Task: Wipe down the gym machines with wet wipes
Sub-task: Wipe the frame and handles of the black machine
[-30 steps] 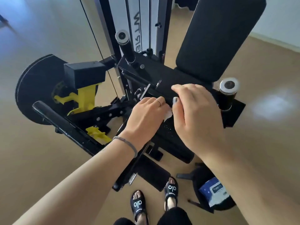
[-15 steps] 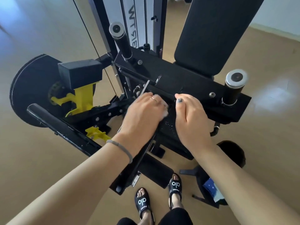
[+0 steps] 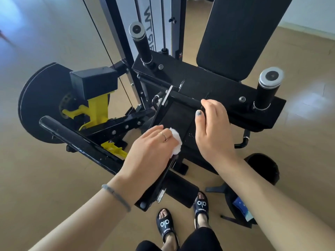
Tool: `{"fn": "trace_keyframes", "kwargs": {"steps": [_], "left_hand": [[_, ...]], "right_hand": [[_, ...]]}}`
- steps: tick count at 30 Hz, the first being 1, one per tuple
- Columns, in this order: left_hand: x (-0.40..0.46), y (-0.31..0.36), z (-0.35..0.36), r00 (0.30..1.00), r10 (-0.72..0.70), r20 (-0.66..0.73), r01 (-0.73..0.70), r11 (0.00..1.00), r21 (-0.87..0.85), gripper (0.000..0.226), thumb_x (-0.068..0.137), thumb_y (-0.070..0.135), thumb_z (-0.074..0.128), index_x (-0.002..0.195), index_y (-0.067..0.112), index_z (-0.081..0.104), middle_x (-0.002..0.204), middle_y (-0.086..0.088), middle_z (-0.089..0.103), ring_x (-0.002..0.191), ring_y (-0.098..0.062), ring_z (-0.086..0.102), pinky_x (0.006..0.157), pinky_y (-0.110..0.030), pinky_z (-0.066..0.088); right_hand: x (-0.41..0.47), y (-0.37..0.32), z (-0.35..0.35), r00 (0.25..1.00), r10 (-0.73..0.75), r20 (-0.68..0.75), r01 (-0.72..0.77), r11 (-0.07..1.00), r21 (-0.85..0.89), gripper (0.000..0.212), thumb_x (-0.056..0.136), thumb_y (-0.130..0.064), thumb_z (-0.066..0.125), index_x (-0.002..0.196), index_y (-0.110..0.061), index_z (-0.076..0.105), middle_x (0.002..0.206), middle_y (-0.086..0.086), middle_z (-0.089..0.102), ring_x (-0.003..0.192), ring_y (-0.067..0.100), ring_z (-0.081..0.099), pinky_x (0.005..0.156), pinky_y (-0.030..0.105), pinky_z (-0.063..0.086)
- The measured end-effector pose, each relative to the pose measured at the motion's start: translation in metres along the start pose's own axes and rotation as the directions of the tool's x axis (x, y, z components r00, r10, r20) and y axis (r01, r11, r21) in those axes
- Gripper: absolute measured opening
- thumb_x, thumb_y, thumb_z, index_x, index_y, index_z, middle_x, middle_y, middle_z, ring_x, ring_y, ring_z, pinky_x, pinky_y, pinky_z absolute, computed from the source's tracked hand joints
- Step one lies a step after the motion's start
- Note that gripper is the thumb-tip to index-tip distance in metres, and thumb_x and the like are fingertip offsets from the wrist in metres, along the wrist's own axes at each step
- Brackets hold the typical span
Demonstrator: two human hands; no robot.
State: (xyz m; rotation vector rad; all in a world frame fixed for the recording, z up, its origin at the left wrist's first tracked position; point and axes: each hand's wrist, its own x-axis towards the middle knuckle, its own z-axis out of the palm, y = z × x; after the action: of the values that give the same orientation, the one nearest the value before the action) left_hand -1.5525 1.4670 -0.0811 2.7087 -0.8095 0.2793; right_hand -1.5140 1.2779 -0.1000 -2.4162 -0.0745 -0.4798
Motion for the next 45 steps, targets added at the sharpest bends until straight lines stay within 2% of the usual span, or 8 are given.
{"fn": "trace_keyframes", "kwargs": {"steps": [4, 11, 17, 23, 28, 37, 41, 45], "left_hand": [[0.026, 0.011, 0.008, 0.997, -0.07, -0.023, 0.071, 0.997, 0.016, 0.025, 0.078, 0.0, 0.078, 0.1, 0.012, 0.074, 0.099, -0.001, 0.069, 0.095, -0.021, 0.069, 0.108, -0.032, 0.043], [-0.039, 0.0, -0.006, 0.993, 0.117, 0.002, -0.116, 0.988, 0.103, 0.017, 0.082, 0.001, 0.077, 0.098, 0.008, 0.08, 0.104, -0.002, 0.075, 0.106, -0.019, 0.072, 0.112, -0.036, 0.044], [-0.069, 0.004, -0.008, 0.997, 0.08, -0.017, -0.079, 0.994, 0.077, 0.018, 0.089, 0.001, 0.065, 0.098, 0.009, 0.079, 0.102, -0.003, 0.074, 0.101, -0.022, 0.072, 0.108, -0.037, 0.044], [-0.082, 0.007, -0.011, 0.999, 0.04, -0.019, -0.037, 0.99, 0.134, 0.022, 0.091, -0.001, 0.058, 0.101, 0.007, 0.076, 0.1, -0.003, 0.07, 0.097, -0.023, 0.07, 0.109, -0.039, 0.048], [-0.07, 0.02, 0.002, 0.985, -0.076, -0.152, 0.094, 0.989, 0.115, 0.024, 0.098, -0.001, 0.053, 0.091, 0.007, 0.075, 0.087, -0.003, 0.067, 0.086, -0.024, 0.067, 0.107, -0.033, 0.047], [-0.082, 0.003, -0.009, 0.939, -0.307, -0.157, 0.301, 0.952, -0.061, 0.021, 0.095, 0.008, 0.05, 0.096, 0.006, 0.07, 0.099, 0.003, 0.065, 0.097, -0.021, 0.059, 0.106, -0.027, 0.045], [-0.069, 0.006, -0.003, 0.895, -0.416, -0.16, 0.403, 0.909, -0.107, 0.011, 0.097, 0.007, 0.056, 0.098, 0.01, 0.067, 0.104, -0.003, 0.065, 0.082, -0.024, 0.064, 0.083, -0.033, 0.054], [-0.089, 0.001, -0.003, 0.908, -0.384, -0.166, 0.377, 0.923, -0.075, 0.014, 0.097, 0.007, 0.053, 0.093, 0.007, 0.067, 0.094, -0.005, 0.065, 0.083, -0.021, 0.06, 0.082, -0.032, 0.052]], "right_hand": [[0.0, 0.001, 0.002, 1.0, -0.006, -0.014, 0.005, 0.999, -0.041, 0.041, 0.106, -0.028, 0.039, 0.134, -0.003, 0.055, 0.131, 0.009, 0.057, 0.123, 0.019, 0.051, 0.098, 0.01, 0.032], [0.001, 0.0, 0.005, 0.999, -0.024, -0.047, 0.021, 0.999, -0.047, 0.044, 0.105, -0.027, 0.036, 0.132, 0.002, 0.055, 0.128, 0.014, 0.057, 0.123, 0.027, 0.051, 0.102, 0.016, 0.032], [0.0, 0.0, 0.005, 0.998, -0.04, -0.044, 0.036, 0.997, -0.075, 0.043, 0.105, -0.026, 0.037, 0.133, 0.003, 0.054, 0.129, 0.015, 0.057, 0.123, 0.028, 0.051, 0.103, 0.021, 0.034], [-0.005, -0.005, 0.011, 0.998, -0.042, -0.035, 0.034, 0.976, -0.214, 0.048, 0.107, -0.029, 0.035, 0.138, 0.006, 0.049, 0.138, 0.022, 0.052, 0.138, 0.041, 0.041, 0.119, 0.046, 0.032], [-0.008, -0.005, 0.006, 1.0, -0.017, 0.017, 0.02, 0.97, -0.241, 0.054, 0.106, -0.033, 0.032, 0.143, 0.004, 0.045, 0.148, 0.022, 0.047, 0.146, 0.041, 0.032, 0.121, 0.047, 0.029], [-0.036, -0.038, 0.006, 0.994, -0.059, 0.097, 0.085, 0.955, -0.284, 0.054, 0.108, -0.035, 0.029, 0.149, -0.002, 0.043, 0.158, 0.017, 0.039, 0.152, 0.037, 0.022, 0.124, 0.049, 0.02], [-0.081, -0.048, 0.022, 0.975, -0.06, 0.214, 0.093, 0.985, -0.147, 0.054, 0.108, -0.033, 0.026, 0.151, -0.005, 0.043, 0.162, 0.01, 0.034, 0.155, 0.023, 0.019, 0.123, 0.048, 0.026], [-0.098, -0.053, 0.031, 0.975, -0.015, 0.223, 0.041, 0.993, -0.113, 0.056, 0.108, -0.034, 0.024, 0.154, -0.006, 0.037, 0.166, 0.009, 0.025, 0.156, 0.02, 0.01, 0.124, 0.043, 0.024]]}}
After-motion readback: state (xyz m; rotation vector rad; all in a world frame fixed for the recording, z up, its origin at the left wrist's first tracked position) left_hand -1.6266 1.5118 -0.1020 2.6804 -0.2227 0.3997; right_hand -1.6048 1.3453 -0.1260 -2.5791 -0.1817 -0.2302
